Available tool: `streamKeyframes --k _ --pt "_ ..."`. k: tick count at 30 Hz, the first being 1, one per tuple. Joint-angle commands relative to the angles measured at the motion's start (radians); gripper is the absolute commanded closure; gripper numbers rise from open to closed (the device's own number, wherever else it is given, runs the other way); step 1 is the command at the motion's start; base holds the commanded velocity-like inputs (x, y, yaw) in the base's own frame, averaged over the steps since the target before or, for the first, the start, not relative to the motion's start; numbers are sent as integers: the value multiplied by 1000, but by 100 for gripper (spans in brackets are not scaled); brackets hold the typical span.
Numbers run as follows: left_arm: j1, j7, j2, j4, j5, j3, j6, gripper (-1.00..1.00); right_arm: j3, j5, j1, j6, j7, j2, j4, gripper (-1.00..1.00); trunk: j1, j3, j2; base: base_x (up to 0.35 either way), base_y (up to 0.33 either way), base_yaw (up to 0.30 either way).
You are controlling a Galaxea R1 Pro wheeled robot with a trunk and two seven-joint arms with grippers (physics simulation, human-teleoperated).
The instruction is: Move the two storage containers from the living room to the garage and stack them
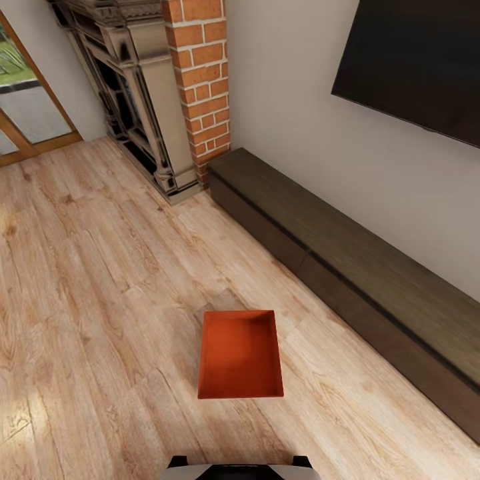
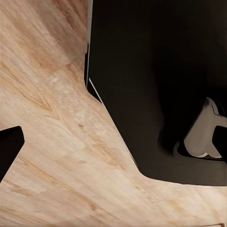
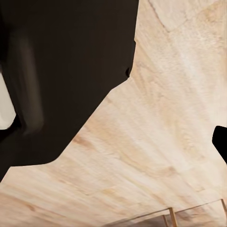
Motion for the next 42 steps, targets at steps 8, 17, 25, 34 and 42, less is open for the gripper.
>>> streamKeyframes --k 8,17,25,34,42 --pt "0 -4 -7 0 15 4 -3 -100 11 -9 -1 -5 -5 6 3 -100 0 -1 -1 0 0 0" --pt "0 -11 -10 -87 12 2 -9 -100 11 -8 5 5 -7 9 -111 -100 0 -1 -1 0 0 0" --pt "-2 -6 3 -566 6 -1 221 -100 6 -9 -130 60 -44 1 -180 -100 0 -1 -1 0 0 0" --pt "-283 74 -30 -705 19 3 465 -100 0 -11 -525 111 -103 -34 -181 -100 0 -1 -1 0 0 0" --pt "-398 92 -90 -666 9 2 451 -100 -2 -14 -630 113 -159 -20 -179 -100 0 -1 -1 0 0 0"
